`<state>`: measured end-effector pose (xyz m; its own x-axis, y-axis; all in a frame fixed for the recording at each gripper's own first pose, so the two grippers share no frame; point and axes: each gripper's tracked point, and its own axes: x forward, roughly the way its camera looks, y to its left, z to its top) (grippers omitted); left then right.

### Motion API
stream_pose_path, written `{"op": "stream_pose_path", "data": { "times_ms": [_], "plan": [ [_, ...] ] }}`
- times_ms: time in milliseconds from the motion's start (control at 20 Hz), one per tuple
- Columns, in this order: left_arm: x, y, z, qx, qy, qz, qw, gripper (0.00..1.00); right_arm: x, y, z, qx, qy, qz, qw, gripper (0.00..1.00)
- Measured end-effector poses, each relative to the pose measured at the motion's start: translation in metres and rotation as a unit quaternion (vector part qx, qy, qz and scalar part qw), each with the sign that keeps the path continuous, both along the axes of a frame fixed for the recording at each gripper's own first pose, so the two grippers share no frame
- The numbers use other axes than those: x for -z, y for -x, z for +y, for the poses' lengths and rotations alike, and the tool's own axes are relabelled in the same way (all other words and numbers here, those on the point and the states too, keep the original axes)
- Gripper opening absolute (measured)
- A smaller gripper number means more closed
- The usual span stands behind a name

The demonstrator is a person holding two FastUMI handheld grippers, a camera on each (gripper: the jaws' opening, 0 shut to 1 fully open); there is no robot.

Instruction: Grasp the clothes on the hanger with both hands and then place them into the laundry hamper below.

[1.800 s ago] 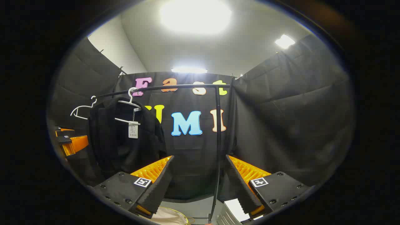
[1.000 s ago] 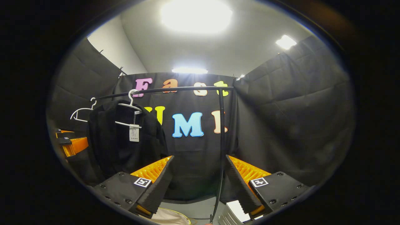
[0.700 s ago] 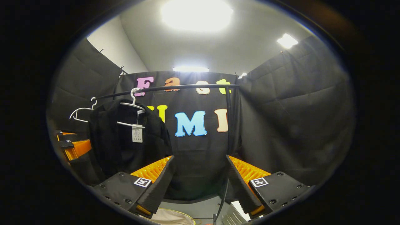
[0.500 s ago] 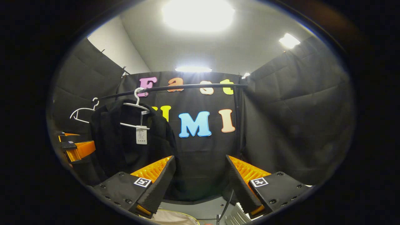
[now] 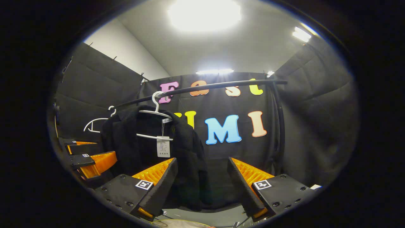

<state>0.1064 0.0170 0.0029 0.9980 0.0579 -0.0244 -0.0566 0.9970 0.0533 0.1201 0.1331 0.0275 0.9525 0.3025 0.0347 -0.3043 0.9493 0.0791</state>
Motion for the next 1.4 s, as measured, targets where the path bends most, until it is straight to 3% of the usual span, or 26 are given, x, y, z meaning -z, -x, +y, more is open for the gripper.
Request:
{"op": "stream_pose_path", "data": {
  "times_ms": [300,450,600,700,850,900,1000,1100,1400],
  "plan": [
    [-0.002,-0.037,-0.008,-0.043,-0.022,0.007,0.999,0.96,0.006,-0.056,0.025,-0.062,-0.022,0.022,0.998,0.99],
    [-0.002,-0.055,-0.007,-0.062,-0.03,0.008,0.998,0.96,0.011,-0.079,0.042,-0.09,-0.027,0.032,0.995,0.92],
    [-0.002,-0.073,-0.006,-0.075,-0.043,0.008,0.996,0.96,0.013,-0.099,0.058,-0.113,-0.018,0.035,0.993,0.97],
    [-0.004,-0.084,-0.002,-0.088,-0.044,0.006,0.995,0.96,0.012,-0.107,0.065,-0.123,-0.016,0.03,0.992,0.92],
    [-0.004,-0.099,0.005,-0.108,-0.048,0.007,0.993,0.96,0.007,-0.12,0.08,-0.141,-0.021,0.017,0.99,0.92],
    [-0.003,-0.104,0.006,-0.112,-0.051,0.007,0.992,0.96,0.006,-0.125,0.084,-0.144,-0.021,0.015,0.989,0.97],
    [-0.002,-0.113,0.01,-0.12,-0.057,0.009,0.991,0.96,0.008,-0.134,0.092,-0.151,-0.022,0.017,0.988,0.92],
    [0.0,-0.121,0.014,-0.131,-0.06,0.011,0.989,0.96,0.009,-0.143,0.1,-0.158,-0.024,0.023,0.987,0.97],
    [0.006,-0.139,0.026,-0.158,-0.072,0.014,0.985,0.95,0.018,-0.168,0.121,-0.166,-0.027,0.035,0.985,0.97]
  ]
}}
